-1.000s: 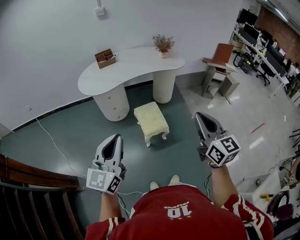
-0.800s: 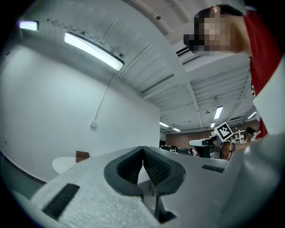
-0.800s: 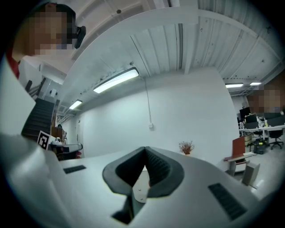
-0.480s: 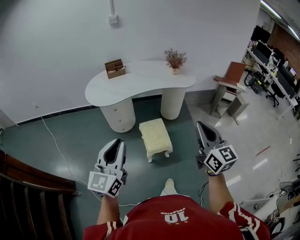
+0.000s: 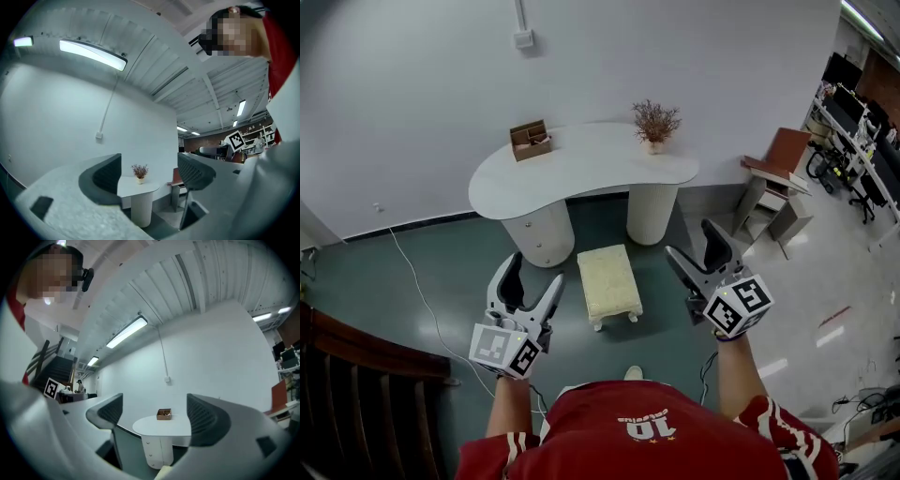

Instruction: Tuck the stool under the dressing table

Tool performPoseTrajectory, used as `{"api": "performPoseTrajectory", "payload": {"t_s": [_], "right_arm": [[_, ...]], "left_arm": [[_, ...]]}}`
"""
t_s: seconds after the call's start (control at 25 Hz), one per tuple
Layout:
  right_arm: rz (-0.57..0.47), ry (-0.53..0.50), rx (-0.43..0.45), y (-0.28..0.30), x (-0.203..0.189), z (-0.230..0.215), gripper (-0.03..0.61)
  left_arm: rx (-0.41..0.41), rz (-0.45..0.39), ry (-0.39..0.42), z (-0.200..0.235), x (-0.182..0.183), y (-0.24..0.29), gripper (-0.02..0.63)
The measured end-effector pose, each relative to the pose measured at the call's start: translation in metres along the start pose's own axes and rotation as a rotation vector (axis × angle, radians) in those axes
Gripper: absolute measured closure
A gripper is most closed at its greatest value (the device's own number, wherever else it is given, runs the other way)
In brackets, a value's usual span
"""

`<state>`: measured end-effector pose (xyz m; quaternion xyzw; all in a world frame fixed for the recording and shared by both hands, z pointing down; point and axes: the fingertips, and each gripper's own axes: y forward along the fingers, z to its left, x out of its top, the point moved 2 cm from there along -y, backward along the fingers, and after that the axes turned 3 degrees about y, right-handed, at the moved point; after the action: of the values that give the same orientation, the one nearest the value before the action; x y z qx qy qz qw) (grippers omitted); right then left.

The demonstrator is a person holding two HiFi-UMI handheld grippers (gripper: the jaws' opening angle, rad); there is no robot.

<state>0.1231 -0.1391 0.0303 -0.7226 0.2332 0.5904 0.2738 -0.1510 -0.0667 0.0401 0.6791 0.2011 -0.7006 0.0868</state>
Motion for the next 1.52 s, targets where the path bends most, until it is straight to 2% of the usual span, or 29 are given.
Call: {"api": "performPoseTrajectory", "payload": {"t_s": [0.08, 0.24, 0.48, 0.6, 0.84, 1.08, 1.28, 1.52], "right_arm": [[0.008, 0.029, -0.006, 0.005, -0.003, -0.014, 0.11], [0.054, 0.081, 0.003, 0.016, -0.018, -0.025, 0.06], [0.145, 0.095, -0.016, 0.036, -0.057, -0.019, 0.058], [0.207, 0.113, -0.029, 0.042, -0.09, -0.011, 0.063], [0.311, 0.162, -0.098, 0.041, -0.155, -0.006, 0.075], [0.41, 0.165, -0.126, 0.033, -0.219, 0.002, 0.078], [0.496, 0.168, -0.114, 0.023, -0.278, -0.007, 0.086], [0.53, 0.196, -0.093, 0.022, -0.329, -0.036, 0.1]], "left_arm": [[0.013, 0.008, -0.023, 0.001, -0.005, 0.009, 0.195], [0.002, 0.041, -0.078, 0.009, -0.021, 0.021, 0.159], [-0.104, 0.137, -0.127, 0.021, -0.062, 0.03, 0.156], [-0.106, 0.181, -0.145, 0.036, -0.088, 0.022, 0.159], [-0.129, 0.243, -0.246, 0.06, -0.145, 0.003, 0.164], [-0.147, 0.296, -0.289, 0.076, -0.21, -0.014, 0.166], [-0.134, 0.306, -0.424, 0.08, -0.269, -0.022, 0.166], [-0.121, 0.382, -0.383, 0.08, -0.323, -0.014, 0.178]]}}
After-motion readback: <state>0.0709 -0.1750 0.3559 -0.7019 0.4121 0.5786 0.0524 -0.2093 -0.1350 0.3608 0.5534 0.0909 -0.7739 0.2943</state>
